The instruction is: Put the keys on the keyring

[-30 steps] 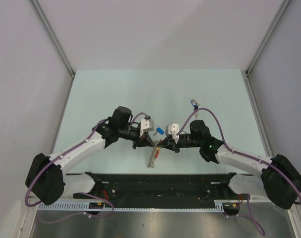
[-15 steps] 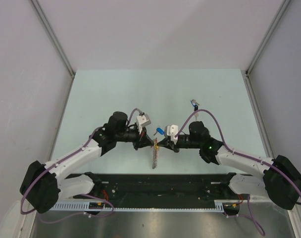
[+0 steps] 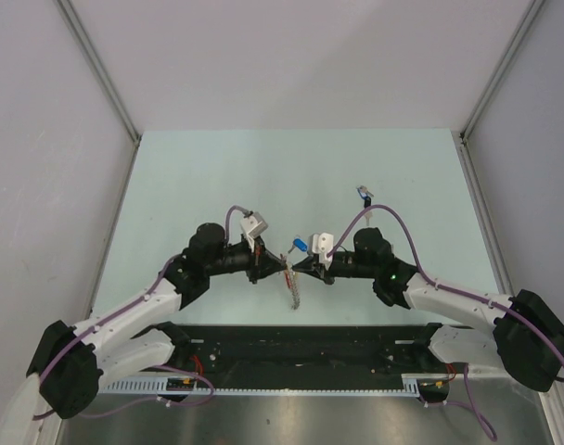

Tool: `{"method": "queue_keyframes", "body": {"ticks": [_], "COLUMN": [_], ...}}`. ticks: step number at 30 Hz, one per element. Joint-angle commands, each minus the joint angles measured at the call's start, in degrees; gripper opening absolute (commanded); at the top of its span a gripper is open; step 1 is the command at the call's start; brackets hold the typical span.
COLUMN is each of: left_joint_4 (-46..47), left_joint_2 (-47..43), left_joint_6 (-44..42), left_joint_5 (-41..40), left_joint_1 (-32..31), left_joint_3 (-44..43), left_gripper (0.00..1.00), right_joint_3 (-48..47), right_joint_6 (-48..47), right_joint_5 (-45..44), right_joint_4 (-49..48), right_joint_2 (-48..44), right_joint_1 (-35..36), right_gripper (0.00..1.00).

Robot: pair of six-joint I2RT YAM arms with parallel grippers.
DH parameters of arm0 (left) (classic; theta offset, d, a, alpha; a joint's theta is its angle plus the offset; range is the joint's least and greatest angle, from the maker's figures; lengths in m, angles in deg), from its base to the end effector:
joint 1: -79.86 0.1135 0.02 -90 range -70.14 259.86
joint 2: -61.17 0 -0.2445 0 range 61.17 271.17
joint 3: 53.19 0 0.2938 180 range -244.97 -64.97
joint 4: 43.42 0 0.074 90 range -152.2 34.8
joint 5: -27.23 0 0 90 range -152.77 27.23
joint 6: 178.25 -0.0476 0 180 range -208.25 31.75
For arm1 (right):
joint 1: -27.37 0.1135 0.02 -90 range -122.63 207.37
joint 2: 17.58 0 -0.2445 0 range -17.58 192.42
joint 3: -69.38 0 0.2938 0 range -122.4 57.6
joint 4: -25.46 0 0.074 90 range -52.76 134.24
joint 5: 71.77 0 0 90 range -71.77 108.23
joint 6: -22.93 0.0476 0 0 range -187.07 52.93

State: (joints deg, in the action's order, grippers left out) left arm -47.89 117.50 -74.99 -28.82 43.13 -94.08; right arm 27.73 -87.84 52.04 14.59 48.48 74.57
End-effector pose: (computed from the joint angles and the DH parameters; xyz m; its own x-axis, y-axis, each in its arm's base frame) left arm 0.2040 -0.1854 0.2001 -0.4760 0.1178 -0.8715 0.8299 0.3882 -0.4008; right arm 0.1835 0.2372 0.1890 0.1978 -0.2201 -0.9552 -0.9701 0.0958 -0.2230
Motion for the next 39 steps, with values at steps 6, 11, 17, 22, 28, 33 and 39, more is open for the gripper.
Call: {"method": "queue_keyframes", "body": {"ticks": [6, 11, 17, 22, 28, 33, 39], "left_joint_4": [17.2, 19.58, 22.56, 23.98, 23.01, 16.61, 0.01], "left_joint_2": [-7.38, -9.14, -9.49, -9.84, -10.45, -13.26, -14.33], "left_joint_6": [6.78, 8.19, 10.21, 11.18, 9.95, 6.18, -6.27], "left_joint_5": [-6.44, -8.03, -9.17, -10.05, -9.52, -9.78, -8.65], "left_joint_1": [-0.01, -0.01, -0.01, -0.01, -0.01, -0.01, -0.01], "left_joint_3": [7.56, 9.94, 11.61, 12.67, 13.63, 11.79, 3.54], "left_gripper": [0.0, 0.0, 0.01, 0.0, 0.14, 0.38, 0.5], "right_joint_3": [1.92, 1.92, 1.92, 1.74, 1.3, 0.6, -1.42], "right_joint_6": [4.42, 5.74, 6.8, 7.68, 5.75, 3.64, 1.62], "right_joint_5": [0.39, 1.79, 3.29, 4.43, 2.77, 1.35, 2.23], "right_joint_4": [-6.87, -8.19, -9.51, -10.48, -7.14, -4.42, -2.13], "right_joint_2": [-0.06, 0.82, 1.79, 3.19, 1.88, 0.82, 1.0], "right_joint_1": [-0.09, -0.09, -0.18, -0.27, -0.44, -0.62, -1.06], "right_gripper": [0.0, 0.0, 0.0, 0.0, 0.0, 0.0, 0.0]}}
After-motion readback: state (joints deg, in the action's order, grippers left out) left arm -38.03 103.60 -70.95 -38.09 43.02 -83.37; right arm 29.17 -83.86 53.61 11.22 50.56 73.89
